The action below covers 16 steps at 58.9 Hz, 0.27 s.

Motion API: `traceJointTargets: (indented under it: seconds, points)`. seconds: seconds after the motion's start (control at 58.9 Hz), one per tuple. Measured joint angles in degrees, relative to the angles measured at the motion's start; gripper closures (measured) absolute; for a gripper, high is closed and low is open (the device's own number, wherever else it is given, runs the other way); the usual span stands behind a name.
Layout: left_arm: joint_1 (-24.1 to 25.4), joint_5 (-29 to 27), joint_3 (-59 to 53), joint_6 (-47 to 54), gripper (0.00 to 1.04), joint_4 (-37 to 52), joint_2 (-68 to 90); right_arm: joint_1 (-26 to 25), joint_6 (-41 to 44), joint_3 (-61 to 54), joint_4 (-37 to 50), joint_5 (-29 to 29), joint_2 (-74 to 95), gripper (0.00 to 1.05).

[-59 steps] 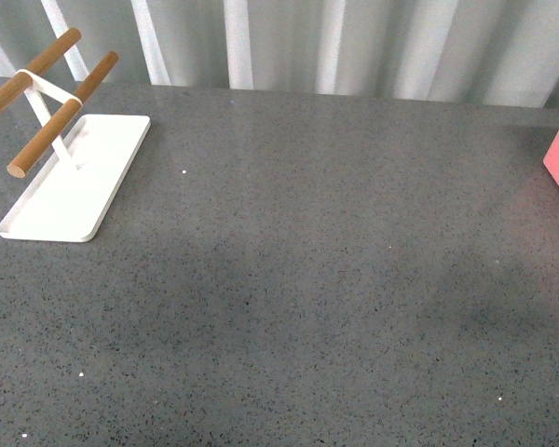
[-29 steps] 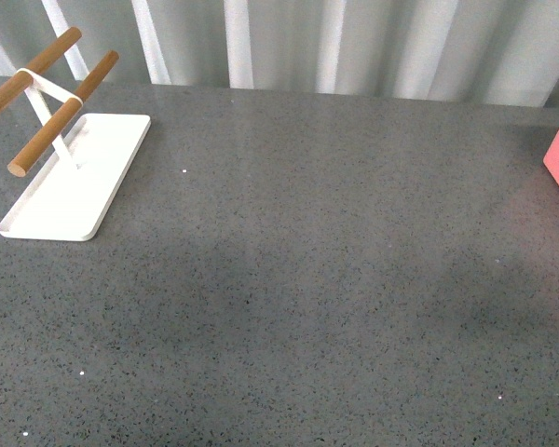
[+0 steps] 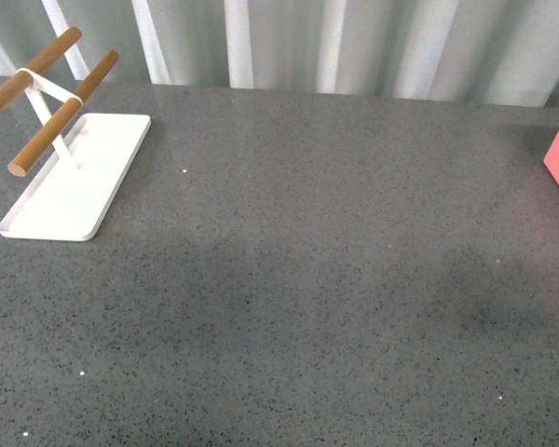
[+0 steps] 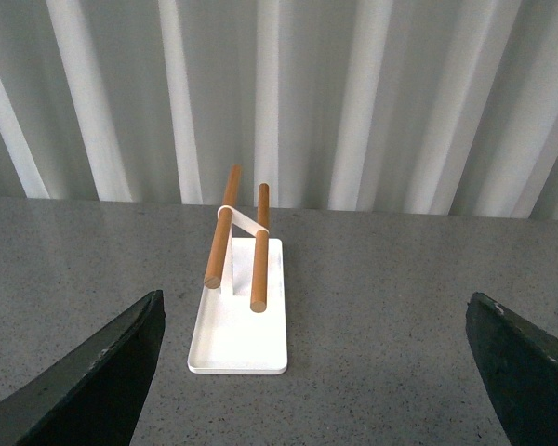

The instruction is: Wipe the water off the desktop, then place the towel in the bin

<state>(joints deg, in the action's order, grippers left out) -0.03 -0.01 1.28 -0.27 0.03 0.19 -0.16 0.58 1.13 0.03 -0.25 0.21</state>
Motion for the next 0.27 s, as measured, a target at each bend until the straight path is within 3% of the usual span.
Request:
traceJointTargets:
  seconds: [0.272]
  points:
    - [0.0, 0.0, 0.0, 0.0, 0.07, 0.0, 0.0, 0.0, 0.0, 0.0, 0.0, 0.0, 0.0, 0.07]
